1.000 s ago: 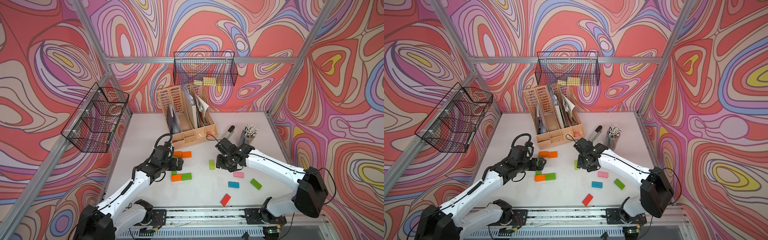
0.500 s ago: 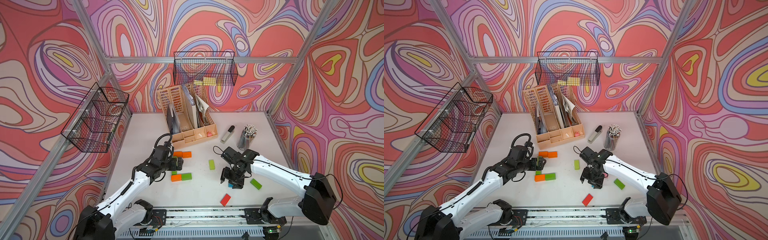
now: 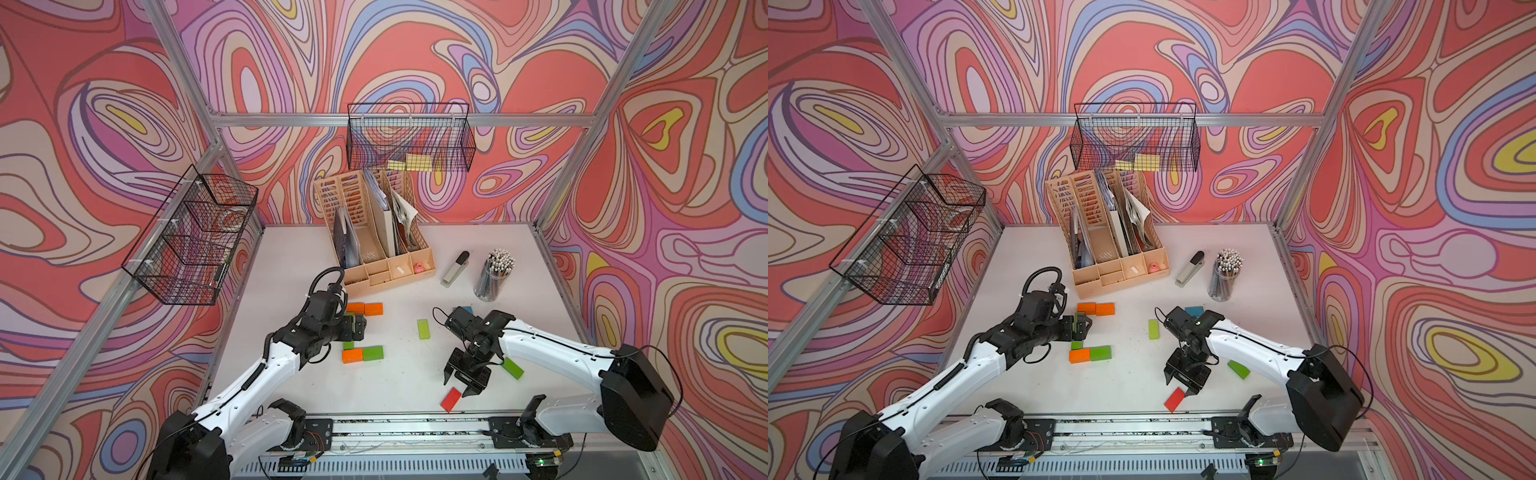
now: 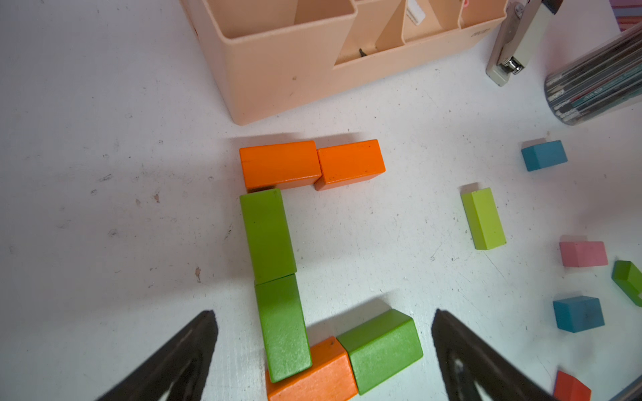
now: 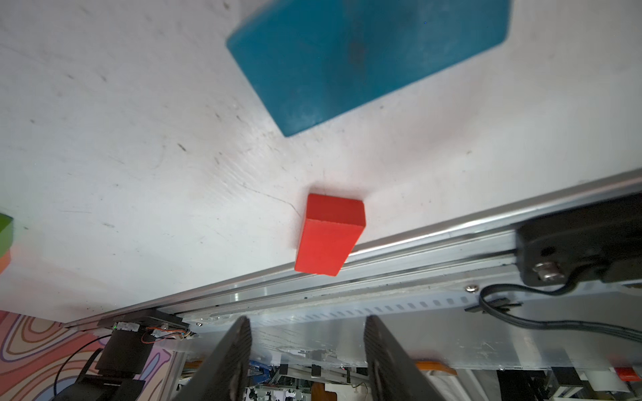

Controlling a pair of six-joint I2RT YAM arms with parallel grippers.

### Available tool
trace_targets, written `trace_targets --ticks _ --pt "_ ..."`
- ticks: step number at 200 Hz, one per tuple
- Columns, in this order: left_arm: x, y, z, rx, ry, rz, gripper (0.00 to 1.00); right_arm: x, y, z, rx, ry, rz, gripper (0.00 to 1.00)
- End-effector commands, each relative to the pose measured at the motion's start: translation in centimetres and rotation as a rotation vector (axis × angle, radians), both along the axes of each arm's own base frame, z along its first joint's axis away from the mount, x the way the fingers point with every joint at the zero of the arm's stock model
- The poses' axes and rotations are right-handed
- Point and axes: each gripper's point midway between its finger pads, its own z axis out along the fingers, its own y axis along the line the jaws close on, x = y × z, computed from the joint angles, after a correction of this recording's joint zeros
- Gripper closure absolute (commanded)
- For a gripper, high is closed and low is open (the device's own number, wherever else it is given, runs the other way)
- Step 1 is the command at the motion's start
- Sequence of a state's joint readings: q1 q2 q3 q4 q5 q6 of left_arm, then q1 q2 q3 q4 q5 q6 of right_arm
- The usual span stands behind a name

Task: Assemble the letter c with building blocks
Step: Pick up the building block from the center of the board.

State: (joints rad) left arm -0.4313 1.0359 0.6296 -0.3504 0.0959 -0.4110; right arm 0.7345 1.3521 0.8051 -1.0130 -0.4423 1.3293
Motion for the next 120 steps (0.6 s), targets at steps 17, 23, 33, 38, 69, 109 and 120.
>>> trace_targets --ticks 17,23,33,38,69,109,120 --pt "-0.2 0.2 -0.5 0.023 0.007 -0.007 0.01 -0.1 0.7 -1.2 0.011 0.022 -0.019 0.46" --pt "-0.2 0.2 -0.4 0.024 0.005 -0.007 0.01 0.0 0.8 -1.4 0.012 0.021 -0.020 0.46" --pt "-0.2 0.3 -0.5 0.027 0.006 -0.005 0.01 -0.1 0.9 -1.7 0.009 0.026 -0.020 0.46" --pt "-0.2 0.3 -0.5 0.028 0.007 -0.005 0.01 -0.1 0.9 -1.8 0.007 0.026 -0.020 0.46" --pt "-0.2 0.4 -0.5 0.034 0.006 -0.003 0.01 -0.7 0.7 -2.6 -0.008 0.035 -0.029 0.45" --pt "-0.2 0.4 -0.5 0.033 0.006 -0.002 0.01 -1.4 0.1 -3.2 -0.046 0.028 -0.031 0.46" --pt "-0.2 0.4 -0.5 0.033 0.005 -0.003 0.01 -1.4 0.1 -3.4 -0.051 0.022 -0.030 0.46"
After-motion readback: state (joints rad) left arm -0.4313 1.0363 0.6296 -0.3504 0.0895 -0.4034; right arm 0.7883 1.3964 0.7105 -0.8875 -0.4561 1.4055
